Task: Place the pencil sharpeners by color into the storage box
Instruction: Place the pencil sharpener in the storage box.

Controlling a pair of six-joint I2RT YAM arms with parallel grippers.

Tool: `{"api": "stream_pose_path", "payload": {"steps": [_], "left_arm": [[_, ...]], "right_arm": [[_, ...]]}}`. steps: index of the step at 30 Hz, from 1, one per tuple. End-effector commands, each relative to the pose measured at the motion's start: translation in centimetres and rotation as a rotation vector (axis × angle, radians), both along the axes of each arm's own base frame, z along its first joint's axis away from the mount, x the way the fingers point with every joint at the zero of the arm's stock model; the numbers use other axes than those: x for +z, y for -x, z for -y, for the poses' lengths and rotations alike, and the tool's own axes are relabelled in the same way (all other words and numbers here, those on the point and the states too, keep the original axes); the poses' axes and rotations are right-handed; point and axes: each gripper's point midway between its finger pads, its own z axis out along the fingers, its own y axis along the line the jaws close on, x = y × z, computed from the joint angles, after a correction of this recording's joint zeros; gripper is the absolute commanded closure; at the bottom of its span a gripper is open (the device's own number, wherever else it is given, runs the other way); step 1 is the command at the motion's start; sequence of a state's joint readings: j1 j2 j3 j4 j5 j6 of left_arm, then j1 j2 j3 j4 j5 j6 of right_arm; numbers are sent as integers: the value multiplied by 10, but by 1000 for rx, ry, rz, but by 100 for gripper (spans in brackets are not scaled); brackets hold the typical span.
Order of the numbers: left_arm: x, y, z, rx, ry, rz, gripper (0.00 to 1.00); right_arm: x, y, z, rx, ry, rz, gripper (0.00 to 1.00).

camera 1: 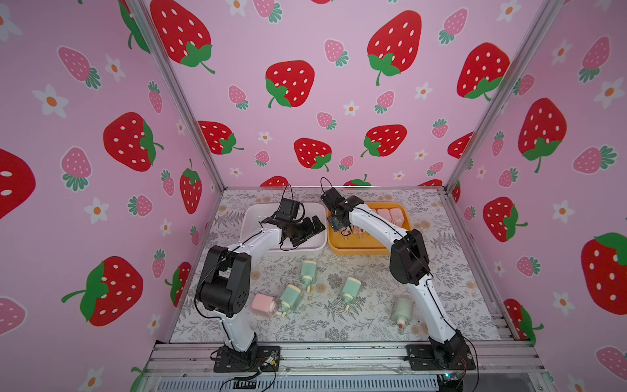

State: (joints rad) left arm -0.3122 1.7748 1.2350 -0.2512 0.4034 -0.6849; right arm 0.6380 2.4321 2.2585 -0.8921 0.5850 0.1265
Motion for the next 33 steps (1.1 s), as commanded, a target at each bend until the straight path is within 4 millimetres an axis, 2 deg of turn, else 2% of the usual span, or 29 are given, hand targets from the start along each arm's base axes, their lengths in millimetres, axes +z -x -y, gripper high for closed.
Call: {"api": "stream_pose_path", "payload": {"steps": [1,7,11,16,22,28,33], "left_arm": [[-2,2,3,-15,1,-13,0],[-2,4,2,-18,-4,-16,0],[-4,5,2,-21,-5,-22,0],[-4,5,1,-19,-7,-22,0],[-4,6,1,-19,-8,-24,0],[-5,8,0,-21,-13,-29,0],[1,12,-5,-19,-40,-15,0]], "right_arm": [[-5,0,12,-27,48,-16,0],[3,-2,6,-56,-19,2,0],[8,-7,14,-63,39,31,0],[-2,-9,23,-69,140,14,0],[-7,-10,25,-91,151,21,0],[-2,-10,17,-96,79,24,0],[14,-10,5,-78,-15,37,0]]}}
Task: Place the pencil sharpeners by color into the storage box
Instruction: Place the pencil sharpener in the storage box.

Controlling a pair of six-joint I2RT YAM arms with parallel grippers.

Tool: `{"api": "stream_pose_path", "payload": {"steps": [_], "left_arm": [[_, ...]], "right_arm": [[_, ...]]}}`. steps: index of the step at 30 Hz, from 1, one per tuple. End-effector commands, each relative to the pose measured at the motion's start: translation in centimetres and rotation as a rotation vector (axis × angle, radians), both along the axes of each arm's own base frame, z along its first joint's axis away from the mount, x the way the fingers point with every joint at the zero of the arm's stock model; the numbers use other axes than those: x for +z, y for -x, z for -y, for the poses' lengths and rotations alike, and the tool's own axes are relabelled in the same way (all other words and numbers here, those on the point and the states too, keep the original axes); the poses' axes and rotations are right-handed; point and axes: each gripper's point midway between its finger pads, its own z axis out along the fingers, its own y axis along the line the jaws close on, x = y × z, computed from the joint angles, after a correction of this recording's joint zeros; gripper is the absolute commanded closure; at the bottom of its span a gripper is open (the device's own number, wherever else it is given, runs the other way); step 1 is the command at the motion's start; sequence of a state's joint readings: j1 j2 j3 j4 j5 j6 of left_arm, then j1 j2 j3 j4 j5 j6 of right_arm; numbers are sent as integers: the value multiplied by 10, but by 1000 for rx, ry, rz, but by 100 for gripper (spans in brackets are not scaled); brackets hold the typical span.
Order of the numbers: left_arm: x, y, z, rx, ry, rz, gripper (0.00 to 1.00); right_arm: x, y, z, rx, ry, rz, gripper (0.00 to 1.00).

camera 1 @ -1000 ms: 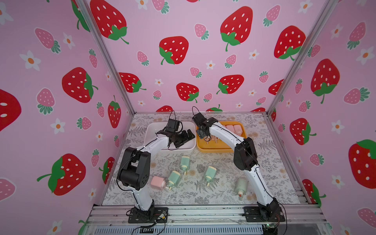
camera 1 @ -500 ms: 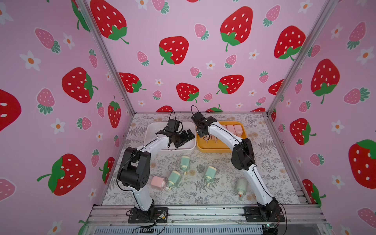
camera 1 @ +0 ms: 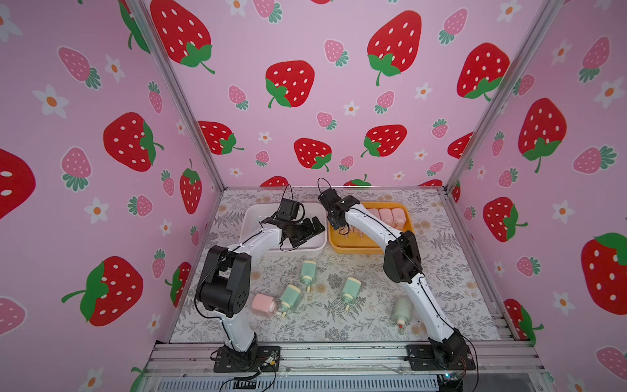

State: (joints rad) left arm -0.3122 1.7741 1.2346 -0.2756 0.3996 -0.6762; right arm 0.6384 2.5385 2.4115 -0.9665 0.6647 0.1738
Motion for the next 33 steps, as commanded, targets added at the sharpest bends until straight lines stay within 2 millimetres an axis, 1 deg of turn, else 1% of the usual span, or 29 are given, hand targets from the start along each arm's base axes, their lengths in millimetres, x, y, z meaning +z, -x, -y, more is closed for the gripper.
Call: {"api": "stream_pose_path", "payload": {"steps": [1,6,9,11,12,14,18,20,22,24,27,33], "left_arm": [[8,9,-6,-12,-38,9,0],[29,22,-27,49,-109,36,0],[43,36,-43,115,-144,52,0],[50,47,-57,175,-172,51,0],[53,52,-63,201,-182,44,0],[55,65,-80,280,-219,18,0],[57,97,-104,395,-261,-68,0],[53,121,-125,514,-316,-155,0],[51,142,-141,591,-364,-228,1],[48,161,-152,648,-401,-295,0],[42,182,-159,677,-428,-374,1],[35,209,-167,728,-421,-449,0]], "right_arm": [[25,3,-1,-6,-80,13,0],[57,6,-7,12,-167,82,0],[78,12,-11,31,-239,141,0],[91,17,-14,52,-292,188,0],[94,20,-15,61,-310,201,0],[107,28,-19,91,-363,250,0],[127,42,-24,130,-493,337,0],[134,50,-24,131,-555,363,0],[137,57,-24,140,-600,373,0],[139,65,-29,189,-642,362,0],[141,75,-38,266,-683,347,0],[143,83,-34,295,-690,362,0]]}}
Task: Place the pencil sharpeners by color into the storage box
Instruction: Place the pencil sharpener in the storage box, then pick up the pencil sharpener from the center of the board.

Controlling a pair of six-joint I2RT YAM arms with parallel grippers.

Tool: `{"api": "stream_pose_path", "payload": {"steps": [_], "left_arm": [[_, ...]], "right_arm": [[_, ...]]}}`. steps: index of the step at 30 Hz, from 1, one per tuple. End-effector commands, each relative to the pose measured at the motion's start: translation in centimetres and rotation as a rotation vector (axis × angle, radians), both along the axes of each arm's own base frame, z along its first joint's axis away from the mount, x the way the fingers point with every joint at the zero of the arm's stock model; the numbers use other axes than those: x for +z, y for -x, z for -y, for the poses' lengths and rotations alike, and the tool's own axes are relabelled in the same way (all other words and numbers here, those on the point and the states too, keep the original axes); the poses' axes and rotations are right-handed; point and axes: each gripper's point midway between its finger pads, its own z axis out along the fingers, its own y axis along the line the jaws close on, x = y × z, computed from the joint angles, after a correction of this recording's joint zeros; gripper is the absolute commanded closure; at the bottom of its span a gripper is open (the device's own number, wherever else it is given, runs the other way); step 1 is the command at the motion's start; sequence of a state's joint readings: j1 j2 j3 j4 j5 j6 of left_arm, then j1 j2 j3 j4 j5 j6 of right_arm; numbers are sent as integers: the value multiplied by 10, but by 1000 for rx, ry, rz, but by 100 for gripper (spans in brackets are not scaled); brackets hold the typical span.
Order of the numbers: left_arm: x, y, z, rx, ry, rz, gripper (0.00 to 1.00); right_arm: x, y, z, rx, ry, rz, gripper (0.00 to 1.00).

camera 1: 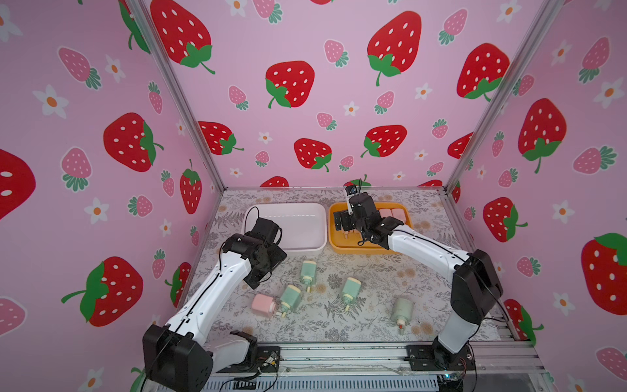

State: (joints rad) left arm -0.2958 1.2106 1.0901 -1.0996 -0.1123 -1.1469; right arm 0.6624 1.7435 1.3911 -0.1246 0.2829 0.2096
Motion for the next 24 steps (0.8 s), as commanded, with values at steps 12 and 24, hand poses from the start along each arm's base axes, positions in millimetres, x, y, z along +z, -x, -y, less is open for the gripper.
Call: {"api": "stream_pose_path", "payload": {"steps": [12,24], "left_arm": [[-46,75,-18,200,160,-199,6],[-66,84,-37,291,165,-211,23]], "right_arm": [[46,22,-3,101,-125,162,0],[47,27,-4,128,-114,178,0]]}}
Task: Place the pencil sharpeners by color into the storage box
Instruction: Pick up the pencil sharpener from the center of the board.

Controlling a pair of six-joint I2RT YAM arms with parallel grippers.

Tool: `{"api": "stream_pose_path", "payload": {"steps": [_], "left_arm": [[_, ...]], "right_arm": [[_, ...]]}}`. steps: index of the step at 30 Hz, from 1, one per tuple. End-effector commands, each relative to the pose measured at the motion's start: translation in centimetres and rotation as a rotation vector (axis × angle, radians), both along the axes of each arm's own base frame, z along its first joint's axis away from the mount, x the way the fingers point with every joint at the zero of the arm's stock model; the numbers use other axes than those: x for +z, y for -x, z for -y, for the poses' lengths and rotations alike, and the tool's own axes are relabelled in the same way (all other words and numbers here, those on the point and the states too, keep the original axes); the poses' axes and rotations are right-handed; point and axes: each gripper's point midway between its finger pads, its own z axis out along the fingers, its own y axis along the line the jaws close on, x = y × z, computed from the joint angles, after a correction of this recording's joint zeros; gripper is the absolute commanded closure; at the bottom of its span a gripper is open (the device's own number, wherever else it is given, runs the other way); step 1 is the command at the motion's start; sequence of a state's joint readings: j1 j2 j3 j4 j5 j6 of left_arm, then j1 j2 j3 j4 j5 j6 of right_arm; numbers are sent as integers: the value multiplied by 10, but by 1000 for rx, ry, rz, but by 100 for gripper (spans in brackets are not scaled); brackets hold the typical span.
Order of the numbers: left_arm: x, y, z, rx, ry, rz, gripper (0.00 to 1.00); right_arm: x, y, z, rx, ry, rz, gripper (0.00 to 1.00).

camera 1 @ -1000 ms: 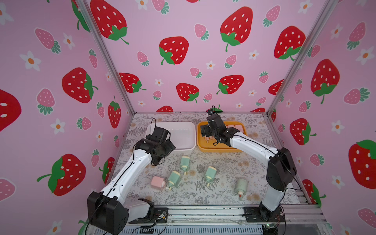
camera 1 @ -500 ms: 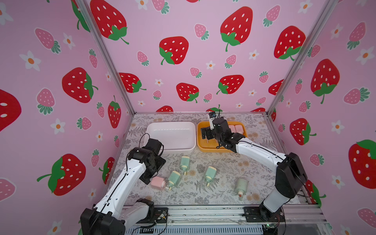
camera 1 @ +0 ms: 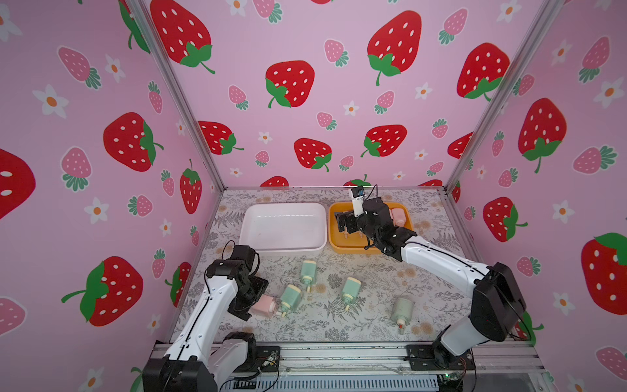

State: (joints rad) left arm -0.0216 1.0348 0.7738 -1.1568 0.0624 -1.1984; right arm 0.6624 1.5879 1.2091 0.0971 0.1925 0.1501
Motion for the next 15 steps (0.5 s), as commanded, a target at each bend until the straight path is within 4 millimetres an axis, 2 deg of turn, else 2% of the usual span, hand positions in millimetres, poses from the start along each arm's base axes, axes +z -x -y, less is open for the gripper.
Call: {"api": "stream_pose_path", "payload": {"steps": [1,10,13,15], "left_arm": [[-4,-2,0,1,19,25,26],[-14,-8,-5,-3,0,24,39],[-15,-5,-9,-6,-24,5,38],[-14,-6,-9,-6,-25,10,31]], "right_arm": [[10,4,-3,22,-6,31,0],[14,11,-12,45,65,78,0],[13,13,-15,52,92,91,0],[13,15,-18,55,107,99,0]]}}
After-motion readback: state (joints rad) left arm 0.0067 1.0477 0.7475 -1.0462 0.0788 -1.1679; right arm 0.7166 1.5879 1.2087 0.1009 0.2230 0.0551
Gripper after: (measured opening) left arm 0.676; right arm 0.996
